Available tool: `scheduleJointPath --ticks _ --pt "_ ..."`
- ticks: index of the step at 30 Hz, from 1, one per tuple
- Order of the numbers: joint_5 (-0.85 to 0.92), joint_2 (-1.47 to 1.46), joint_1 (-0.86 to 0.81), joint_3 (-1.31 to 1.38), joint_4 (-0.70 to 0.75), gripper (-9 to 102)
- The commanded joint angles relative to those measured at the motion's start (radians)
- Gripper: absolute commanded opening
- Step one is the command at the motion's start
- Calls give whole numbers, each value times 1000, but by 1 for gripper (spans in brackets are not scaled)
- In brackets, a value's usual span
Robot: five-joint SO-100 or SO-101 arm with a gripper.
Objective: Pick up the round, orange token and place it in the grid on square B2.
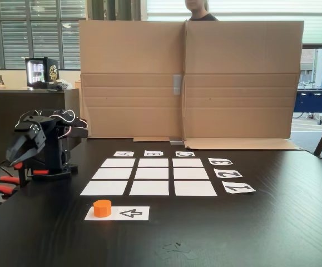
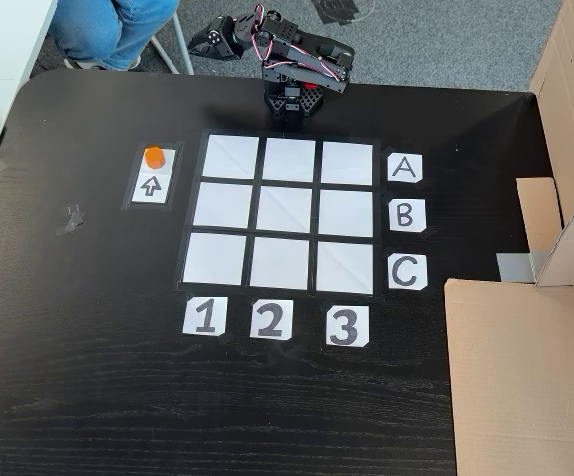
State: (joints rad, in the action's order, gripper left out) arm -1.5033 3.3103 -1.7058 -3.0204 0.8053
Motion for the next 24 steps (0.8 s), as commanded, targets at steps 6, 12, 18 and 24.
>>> scheduleJointPath --ticks 6,12,18,24 --pt "18 -308 75 261 -9 5" --pt "12 -580 146 523 71 9" --pt "9 -827 198 805 245 18" --pt "9 -1048 262 1060 400 29"
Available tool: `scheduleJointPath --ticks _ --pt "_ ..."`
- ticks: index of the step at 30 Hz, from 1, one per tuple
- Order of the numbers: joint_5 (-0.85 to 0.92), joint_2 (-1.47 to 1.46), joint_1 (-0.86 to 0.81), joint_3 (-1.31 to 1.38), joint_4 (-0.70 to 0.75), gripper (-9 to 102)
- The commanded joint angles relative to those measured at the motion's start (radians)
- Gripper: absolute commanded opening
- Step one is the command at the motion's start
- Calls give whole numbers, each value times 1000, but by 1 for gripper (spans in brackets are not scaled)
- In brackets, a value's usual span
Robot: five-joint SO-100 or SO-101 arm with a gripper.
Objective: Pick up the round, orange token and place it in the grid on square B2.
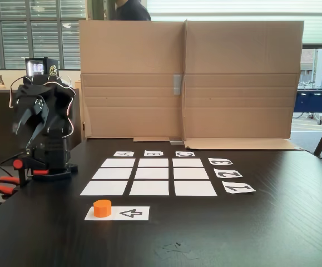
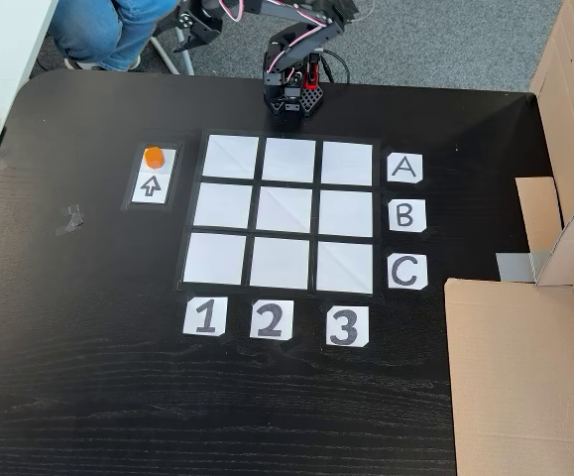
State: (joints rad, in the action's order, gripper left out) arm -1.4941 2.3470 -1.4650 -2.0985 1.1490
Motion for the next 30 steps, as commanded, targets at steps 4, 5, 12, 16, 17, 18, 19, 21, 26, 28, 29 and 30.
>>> scheduleJointPath --ticks 4,5,12,16,17,18,19,21,26,28,29,30 --pt "0 -224 75 305 150 40" --pt "0 -261 87 354 178 40" --pt "8 -532 170 664 391 55" --pt "66 -614 224 699 413 62" --pt "89 -629 233 699 414 63" --pt "107 -646 241 701 416 65" --pt "127 -661 247 706 416 65" --pt "169 -693 258 723 416 67" --pt "296 -778 272 781 419 67" --pt "342 -813 275 805 420 67" --pt "368 -828 278 818 420 67" --pt "390 -844 281 828 420 67"
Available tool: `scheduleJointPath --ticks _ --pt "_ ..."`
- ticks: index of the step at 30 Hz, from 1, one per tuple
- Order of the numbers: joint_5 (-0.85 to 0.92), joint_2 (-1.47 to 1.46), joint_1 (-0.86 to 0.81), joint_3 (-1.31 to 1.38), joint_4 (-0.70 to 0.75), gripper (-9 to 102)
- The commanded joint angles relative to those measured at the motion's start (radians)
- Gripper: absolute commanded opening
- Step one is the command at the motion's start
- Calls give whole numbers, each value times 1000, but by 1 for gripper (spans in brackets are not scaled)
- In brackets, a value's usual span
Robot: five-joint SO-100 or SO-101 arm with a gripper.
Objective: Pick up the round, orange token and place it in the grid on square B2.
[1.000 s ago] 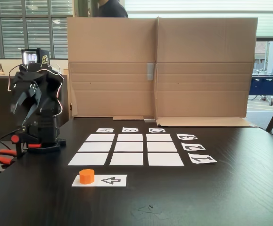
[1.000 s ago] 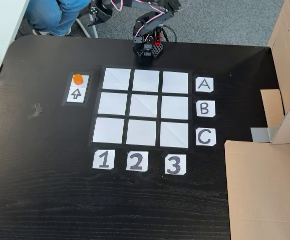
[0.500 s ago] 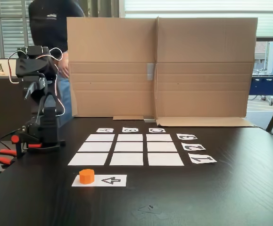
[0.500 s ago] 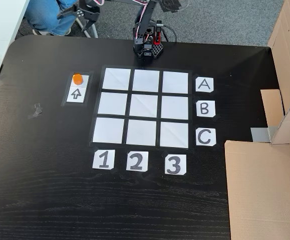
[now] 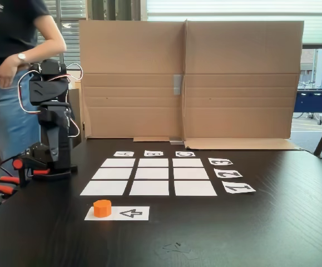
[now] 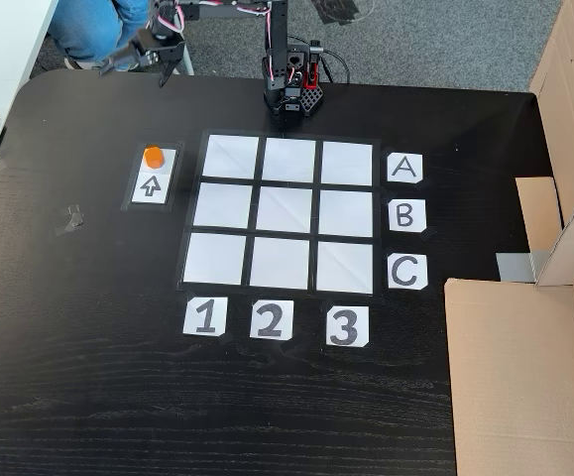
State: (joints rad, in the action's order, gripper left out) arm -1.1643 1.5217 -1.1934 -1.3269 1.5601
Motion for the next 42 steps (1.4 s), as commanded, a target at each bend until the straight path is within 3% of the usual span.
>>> scheduleJointPath --ticks 1,24,42 --pt "77 -35 12 71 9 67" --pt "416 -344 140 273 11 69" --pt "400 -529 242 347 9 69"
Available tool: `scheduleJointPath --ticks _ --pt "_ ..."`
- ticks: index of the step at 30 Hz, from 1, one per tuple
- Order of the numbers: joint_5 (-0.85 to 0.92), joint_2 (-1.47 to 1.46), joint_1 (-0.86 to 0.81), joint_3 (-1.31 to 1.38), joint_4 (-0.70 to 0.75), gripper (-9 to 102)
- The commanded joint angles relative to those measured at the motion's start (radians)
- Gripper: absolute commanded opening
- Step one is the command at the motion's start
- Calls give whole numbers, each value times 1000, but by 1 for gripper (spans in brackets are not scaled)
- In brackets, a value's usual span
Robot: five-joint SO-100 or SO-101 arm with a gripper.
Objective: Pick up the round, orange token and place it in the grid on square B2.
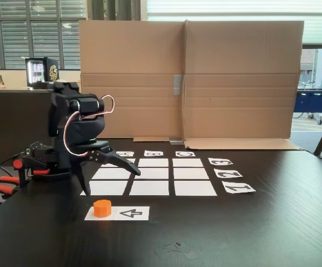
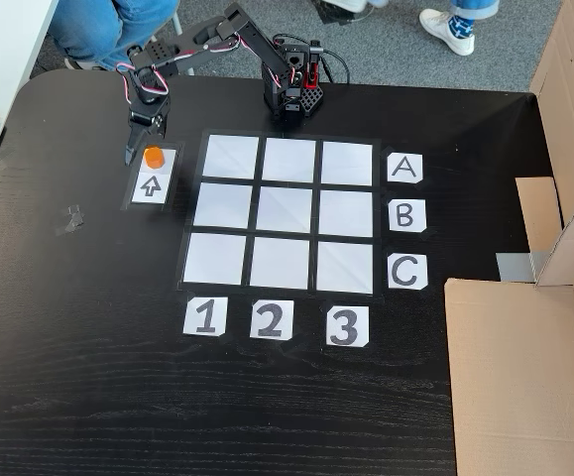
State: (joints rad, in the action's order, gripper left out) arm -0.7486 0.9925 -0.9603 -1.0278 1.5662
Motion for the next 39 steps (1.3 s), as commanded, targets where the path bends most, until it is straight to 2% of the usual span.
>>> scheduleJointPath --ticks 1,23,24,25,29,32,39 --pt "-21 -9 9 54 3 69" --pt "-80 -166 25 167 -8 68" --pt "-80 -167 26 167 -8 66" --pt "-80 -169 28 167 -8 57" --pt "-89 -176 31 167 -21 3" --pt "-89 -181 31 170 -21 -1" --pt "-100 -187 29 189 -21 -1"
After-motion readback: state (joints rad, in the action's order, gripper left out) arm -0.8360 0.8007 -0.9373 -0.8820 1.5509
